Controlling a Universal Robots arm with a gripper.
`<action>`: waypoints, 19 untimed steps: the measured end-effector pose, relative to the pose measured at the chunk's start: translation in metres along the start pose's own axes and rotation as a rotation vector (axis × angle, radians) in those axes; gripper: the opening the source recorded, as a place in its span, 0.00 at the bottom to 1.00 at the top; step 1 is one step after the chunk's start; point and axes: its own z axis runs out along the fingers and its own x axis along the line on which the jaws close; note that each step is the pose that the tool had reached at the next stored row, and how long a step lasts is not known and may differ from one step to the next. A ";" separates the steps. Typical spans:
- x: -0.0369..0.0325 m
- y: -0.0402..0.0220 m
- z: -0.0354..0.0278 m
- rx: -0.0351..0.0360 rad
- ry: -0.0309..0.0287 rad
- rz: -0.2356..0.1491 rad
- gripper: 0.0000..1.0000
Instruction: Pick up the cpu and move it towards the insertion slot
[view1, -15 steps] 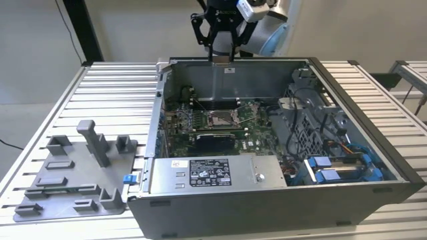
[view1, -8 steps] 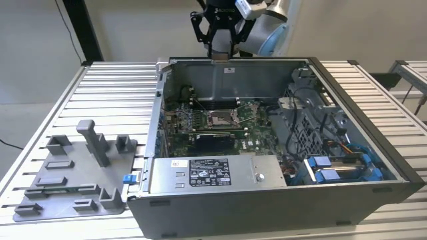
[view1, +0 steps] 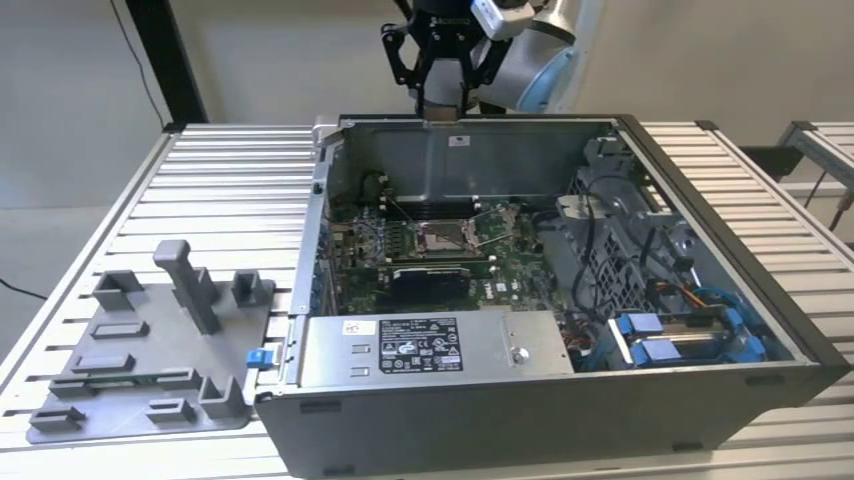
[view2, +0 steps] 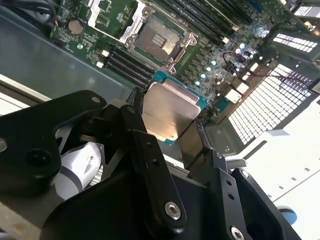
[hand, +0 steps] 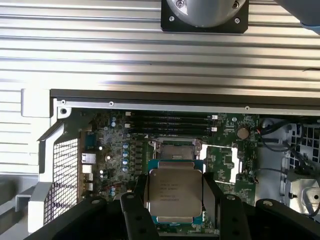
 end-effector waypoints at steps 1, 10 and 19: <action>0.0000 0.0000 0.0000 0.0001 0.0000 0.000 0.00; 0.0000 0.0000 0.0001 -0.0002 -0.0009 0.022 0.00; 0.0000 0.0000 0.0001 -0.0006 -0.0061 0.156 0.00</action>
